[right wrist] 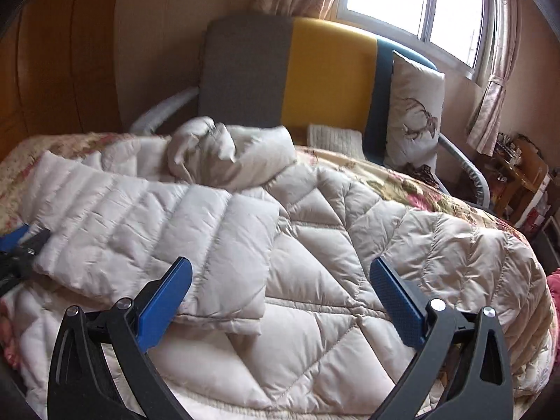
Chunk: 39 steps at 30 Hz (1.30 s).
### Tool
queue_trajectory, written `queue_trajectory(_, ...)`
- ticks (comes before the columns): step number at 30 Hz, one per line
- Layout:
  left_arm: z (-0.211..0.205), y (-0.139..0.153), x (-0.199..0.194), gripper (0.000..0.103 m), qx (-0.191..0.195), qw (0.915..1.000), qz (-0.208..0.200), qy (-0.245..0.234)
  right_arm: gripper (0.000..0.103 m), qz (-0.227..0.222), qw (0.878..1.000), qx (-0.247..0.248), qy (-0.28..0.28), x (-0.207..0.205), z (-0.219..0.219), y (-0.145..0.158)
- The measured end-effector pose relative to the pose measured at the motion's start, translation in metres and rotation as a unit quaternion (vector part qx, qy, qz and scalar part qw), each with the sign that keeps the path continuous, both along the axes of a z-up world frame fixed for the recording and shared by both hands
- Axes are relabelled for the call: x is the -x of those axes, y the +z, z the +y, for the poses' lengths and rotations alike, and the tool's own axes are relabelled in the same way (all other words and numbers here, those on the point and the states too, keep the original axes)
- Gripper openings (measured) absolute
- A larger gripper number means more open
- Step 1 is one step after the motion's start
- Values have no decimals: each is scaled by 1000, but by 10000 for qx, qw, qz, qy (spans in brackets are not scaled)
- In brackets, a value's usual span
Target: Fold large clothes
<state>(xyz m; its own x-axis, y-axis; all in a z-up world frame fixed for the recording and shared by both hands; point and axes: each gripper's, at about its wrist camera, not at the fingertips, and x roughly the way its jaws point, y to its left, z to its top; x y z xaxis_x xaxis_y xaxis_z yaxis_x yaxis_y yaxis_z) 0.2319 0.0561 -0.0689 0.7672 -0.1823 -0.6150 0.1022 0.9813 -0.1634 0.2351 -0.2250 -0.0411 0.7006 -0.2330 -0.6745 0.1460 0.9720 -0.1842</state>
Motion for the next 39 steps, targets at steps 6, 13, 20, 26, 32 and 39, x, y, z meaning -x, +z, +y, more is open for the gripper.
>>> queue_trajectory(6, 12, -10, -11, 76, 428, 9988, 250, 0, 101, 464, 9977, -221, -431, -5, -27, -50)
queue_trajectory(13, 10, -13, -10, 80, 431, 9987, 267, -8, 101, -191, 9940, -966, -475, 42, -50, -5)
queue_trajectory(20, 4, -10, -3, 85, 227, 9994, 260, -30, 89, -817, 9641, -2231, -1188, 134, -127, 24)
queue_trajectory(26, 6, -8, 9, 85, 178, 9996, 203, 33, 83, -1065, 8940, -3340, -2792, 214, -230, -2)
queue_trajectory(32, 4, -7, 13, 89, 113, 9997, 200, 77, 73, -1464, 8110, -3908, -4100, 269, -309, -26)
queue_trajectory(39, 3, -9, 13, 99, 40, 9996, 237, 126, 27, -1797, 7920, -3726, -4491, 281, -363, -35)
